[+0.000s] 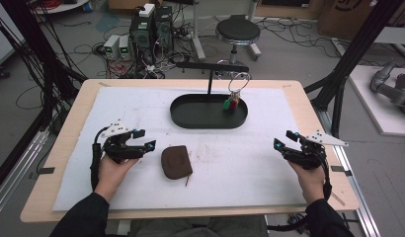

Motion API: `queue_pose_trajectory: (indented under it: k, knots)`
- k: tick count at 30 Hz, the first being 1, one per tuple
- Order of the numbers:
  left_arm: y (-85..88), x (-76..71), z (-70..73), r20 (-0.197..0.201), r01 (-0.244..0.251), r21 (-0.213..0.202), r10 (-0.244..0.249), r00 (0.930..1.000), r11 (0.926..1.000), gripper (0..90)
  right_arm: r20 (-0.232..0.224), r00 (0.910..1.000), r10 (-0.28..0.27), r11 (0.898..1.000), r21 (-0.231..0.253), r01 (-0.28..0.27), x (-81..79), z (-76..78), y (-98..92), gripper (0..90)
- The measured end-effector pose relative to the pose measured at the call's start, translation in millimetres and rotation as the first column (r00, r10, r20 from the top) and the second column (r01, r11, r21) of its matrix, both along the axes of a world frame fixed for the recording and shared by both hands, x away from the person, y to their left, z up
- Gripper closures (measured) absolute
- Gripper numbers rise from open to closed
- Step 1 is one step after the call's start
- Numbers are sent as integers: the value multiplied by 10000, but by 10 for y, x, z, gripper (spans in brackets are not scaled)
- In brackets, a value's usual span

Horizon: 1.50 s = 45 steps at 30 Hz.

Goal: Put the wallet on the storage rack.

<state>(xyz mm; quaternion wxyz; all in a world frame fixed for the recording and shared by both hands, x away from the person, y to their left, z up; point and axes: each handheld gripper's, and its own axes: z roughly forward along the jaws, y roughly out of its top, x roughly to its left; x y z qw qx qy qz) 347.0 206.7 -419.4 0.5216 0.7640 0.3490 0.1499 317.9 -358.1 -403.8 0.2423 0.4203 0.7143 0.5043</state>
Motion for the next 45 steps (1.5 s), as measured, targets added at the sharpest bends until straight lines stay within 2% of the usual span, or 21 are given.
queue_pose_trajectory:
  k: [5, 8, 11, 16, 18, 20, 22, 25, 27, 33, 36, 39, 41, 42, 44, 45]
  knots:
    - [-111, 40, -57, -537, 165, 212, -154, 9984, 9996, 370, -7, 10000, 66, 9998, -161, -66, 5, -5, 25, 345]
    - [-147, 61, -84, -971, 291, 95, -280, 9949, 9995, 417, 21, 9999, 129, 9997, -195, -129, 2, -2, 39, 346]
    - [-171, 83, -114, -1582, 415, -108, -427, 9865, 9991, 463, 62, 9998, 214, 9993, -319, -211, -2, 0, 52, 346]
    - [-198, 103, -143, -2096, 580, -249, -620, 9758, 9980, 487, 16, 9997, 237, 9992, -324, -237, 0, -2, 57, 346]
    - [-219, 115, -163, -2352, 653, -328, -712, 9693, 9973, 488, 67, 9996, 272, 9989, -371, -269, 6, -3, 60, 346]
    - [-247, 133, -196, -2697, 700, -232, -737, 9601, 9973, 494, 44, 9996, 272, 9989, -384, -270, 5, -2, 65, 346]
    - [-270, 144, -219, -2888, 751, -218, -782, 9542, 9969, 501, 53, 9995, 297, 9988, -390, -295, 7, -1, 69, 346]
    - [-269, 152, -225, -3063, 906, -436, -997, 9467, 9949, 559, 86, 9994, 338, 9984, -454, -334, 10, -2, 75, 347]
    - [-276, 146, -224, -3065, 1113, -532, -1223, 9440, 9924, 689, 54, 9993, 360, 9981, -497, -357, 13, -5, 85, 348]
    - [-286, 129, -217, -2901, 1241, -451, -1319, 9479, 9912, 727, -9, 9993, 382, 9972, -640, -382, 13, -9, 114, 351]
    - [-283, 119, -203, -2677, 1203, -477, -1287, 9549, 9916, 797, 72, 9990, 431, 9965, -721, -425, 13, -5, 124, 354]
    - [-291, 113, -196, -2548, 1277, -553, -1376, 9572, 9903, 823, 106, 9991, 402, 9969, -683, -394, 9, 3, 129, 356]
    - [-298, 96, -162, -2204, 1490, -960, -1670, 9610, 9842, 841, 161, 9990, 416, 9970, -666, -405, 9, 9, 129, 357]
    - [-298, 96, -162, -2204, 1490, -960, -1670, 9610, 9842, 844, 161, 9990, 416, 9970, -666, -405, 9, 9, 129, 357]
    - [-313, 71, -118, -1831, 1662, -1144, -1852, 9655, 9794, 850, 188, 9989, 441, 9971, -626, -428, 11, 20, 133, 357]
    - [-327, 54, -93, -1585, 1781, -1100, -1941, 9681, 9778, 850, 188, 9989, 441, 9971, -626, -428, 11, 20, 133, 357]
